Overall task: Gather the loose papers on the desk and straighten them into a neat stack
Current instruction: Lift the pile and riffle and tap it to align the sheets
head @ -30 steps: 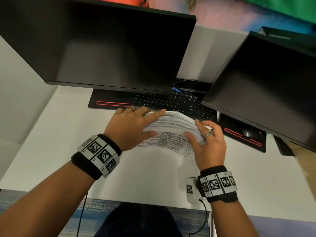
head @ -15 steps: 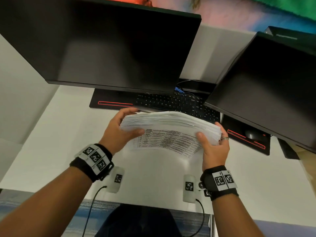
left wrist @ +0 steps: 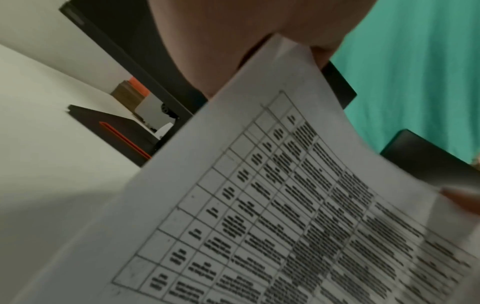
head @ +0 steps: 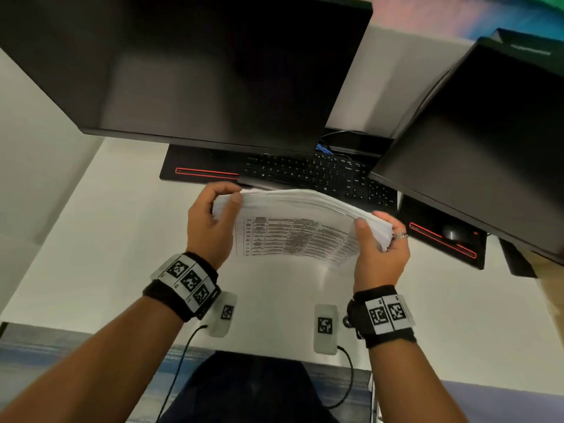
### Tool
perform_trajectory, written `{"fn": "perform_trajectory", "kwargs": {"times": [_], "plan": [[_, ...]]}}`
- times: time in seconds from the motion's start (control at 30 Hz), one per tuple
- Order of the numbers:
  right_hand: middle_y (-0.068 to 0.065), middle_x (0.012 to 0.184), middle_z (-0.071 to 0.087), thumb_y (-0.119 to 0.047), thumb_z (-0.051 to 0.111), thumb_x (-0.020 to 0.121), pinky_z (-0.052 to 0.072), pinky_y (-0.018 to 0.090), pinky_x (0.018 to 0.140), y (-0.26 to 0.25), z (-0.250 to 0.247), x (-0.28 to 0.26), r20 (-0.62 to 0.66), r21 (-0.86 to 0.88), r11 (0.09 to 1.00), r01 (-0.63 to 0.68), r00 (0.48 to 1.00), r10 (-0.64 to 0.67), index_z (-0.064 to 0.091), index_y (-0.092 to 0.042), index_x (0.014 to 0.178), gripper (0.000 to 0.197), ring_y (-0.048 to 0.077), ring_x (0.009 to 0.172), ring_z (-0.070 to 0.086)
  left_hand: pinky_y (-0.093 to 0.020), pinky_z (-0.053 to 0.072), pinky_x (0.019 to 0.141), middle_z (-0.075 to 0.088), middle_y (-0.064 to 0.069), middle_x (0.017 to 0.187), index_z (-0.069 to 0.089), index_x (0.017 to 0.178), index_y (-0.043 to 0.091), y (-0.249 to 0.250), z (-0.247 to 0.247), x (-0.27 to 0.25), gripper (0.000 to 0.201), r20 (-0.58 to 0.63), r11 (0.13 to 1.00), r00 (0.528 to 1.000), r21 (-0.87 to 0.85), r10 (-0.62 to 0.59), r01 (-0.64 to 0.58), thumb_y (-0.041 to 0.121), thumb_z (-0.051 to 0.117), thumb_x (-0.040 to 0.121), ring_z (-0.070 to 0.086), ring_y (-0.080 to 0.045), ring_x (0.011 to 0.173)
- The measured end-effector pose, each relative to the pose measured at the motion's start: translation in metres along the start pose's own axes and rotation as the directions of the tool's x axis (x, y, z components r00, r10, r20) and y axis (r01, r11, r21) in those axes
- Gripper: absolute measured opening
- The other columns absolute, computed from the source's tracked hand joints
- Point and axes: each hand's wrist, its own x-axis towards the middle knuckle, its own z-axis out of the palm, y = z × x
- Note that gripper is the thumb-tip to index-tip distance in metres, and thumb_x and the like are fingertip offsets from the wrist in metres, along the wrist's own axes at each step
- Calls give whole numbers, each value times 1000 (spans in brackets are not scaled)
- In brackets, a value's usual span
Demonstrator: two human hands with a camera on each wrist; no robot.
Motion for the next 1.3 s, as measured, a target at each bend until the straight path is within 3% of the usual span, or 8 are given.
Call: {"fn": "perform_trajectory", "kwargs": {"times": [0.37,0.5,0.67,0.77,0.83,1.0,1.13,1.3], "plan": [[-8,100,70,-13,63,89,48,31,97,-1,2,3,-144,-142,989,30,988,-51,72,-29,96,19,14,105,64,-16,49,72,66,-3,91,65,115,11,3,2,-5,28,-72,994,996,-108,-42,34,9,44,97,60,-8,82],[-6,95,68,-5,60,91,52,22,81,-4,1,1,-98,-147,987,70,992,-85,68,-24,106,26,-2,86,63,-22,51,73,66,-12,95,59,120,20,5,1,-3,28,-71,992,993,-96,-91,84,16,47,95,63,-11,84],[-3,102,67,4,82,72,58,21,79,0,-16,5,133,-127,990,57,990,-39,54,-18,128,66,10,92,69,-24,60,72,63,4,105,46,127,29,-7,-13,-3,68,211,974,954,-29,-214,225,5,80,73,69,-3,89],[-4,88,68,-5,85,70,55,19,66,-4,-17,6,149,-197,979,58,988,-29,66,-18,92,32,1,75,69,-36,60,74,72,7,92,69,100,17,-9,-15,0,27,238,973,957,200,-166,119,22,81,76,69,-6,83],[-3,86,68,-3,85,69,55,17,62,-10,-19,6,118,-173,979,111,989,-91,64,-17,84,29,-2,71,67,-26,57,67,73,12,85,69,88,20,-1,-13,0,14,219,989,971,131,-98,70,15,79,79,69,-5,78],[-6,104,64,9,86,63,60,25,80,-1,-27,6,167,-124,992,2,986,19,47,-19,133,86,0,87,70,-26,59,78,69,15,104,62,111,25,-17,-18,-5,59,392,981,900,54,-193,186,11,91,61,68,-9,98],[3,135,56,-30,97,51,49,50,103,13,-23,9,123,-212,974,-87,986,114,47,-51,130,96,21,123,58,-18,52,75,74,13,95,69,99,30,-29,-15,-7,25,414,978,887,117,-205,171,17,78,80,69,-3,86],[6,122,65,-2,88,64,58,38,92,12,-21,15,122,-107,985,-132,982,145,49,-22,136,84,19,108,67,-14,50,66,74,8,91,72,91,28,-29,-12,-9,17,388,979,901,134,-194,153,16,78,81,68,-6,78]]}}
